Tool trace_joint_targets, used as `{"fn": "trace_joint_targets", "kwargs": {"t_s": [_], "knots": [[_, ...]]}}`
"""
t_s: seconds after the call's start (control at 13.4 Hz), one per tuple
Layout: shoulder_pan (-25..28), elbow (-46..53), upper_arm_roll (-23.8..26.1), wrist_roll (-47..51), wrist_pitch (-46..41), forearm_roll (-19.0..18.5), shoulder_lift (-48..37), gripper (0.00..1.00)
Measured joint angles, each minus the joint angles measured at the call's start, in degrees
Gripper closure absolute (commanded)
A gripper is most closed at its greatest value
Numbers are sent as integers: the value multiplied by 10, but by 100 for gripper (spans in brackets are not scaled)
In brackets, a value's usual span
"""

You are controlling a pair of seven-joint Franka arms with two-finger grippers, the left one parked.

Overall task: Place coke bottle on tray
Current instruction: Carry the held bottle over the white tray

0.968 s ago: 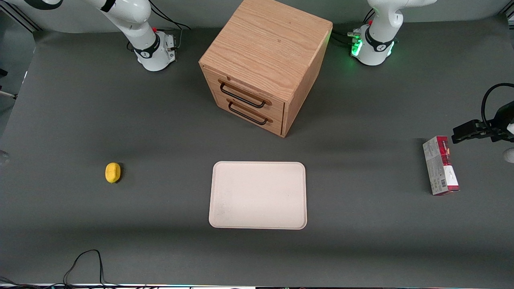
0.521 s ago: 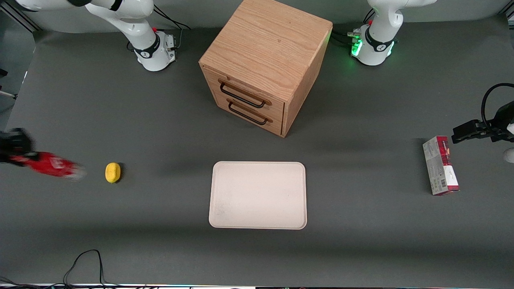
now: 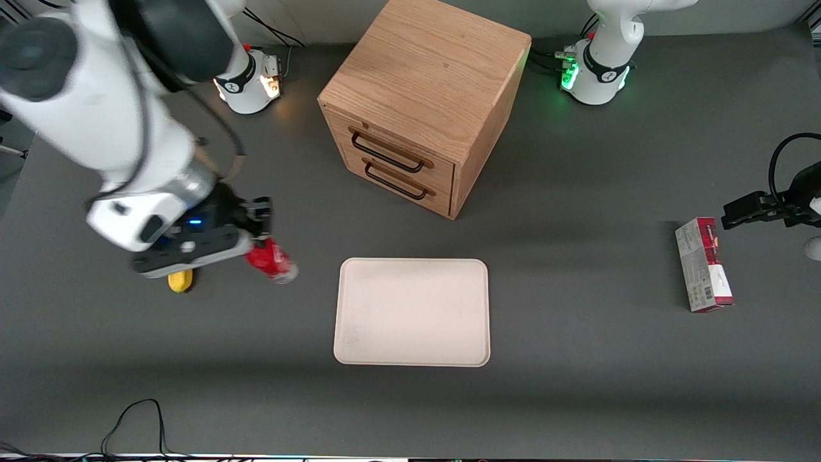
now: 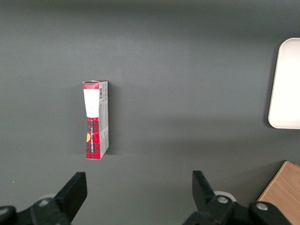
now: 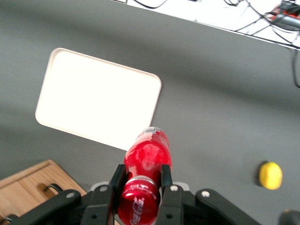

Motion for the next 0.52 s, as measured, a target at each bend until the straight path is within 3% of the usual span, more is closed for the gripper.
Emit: {"fn": "trace_joint_targets", "kwargs": {"t_s": [0.52], "knots": [[37, -2, -4, 14, 44, -1, 49, 88]]}}
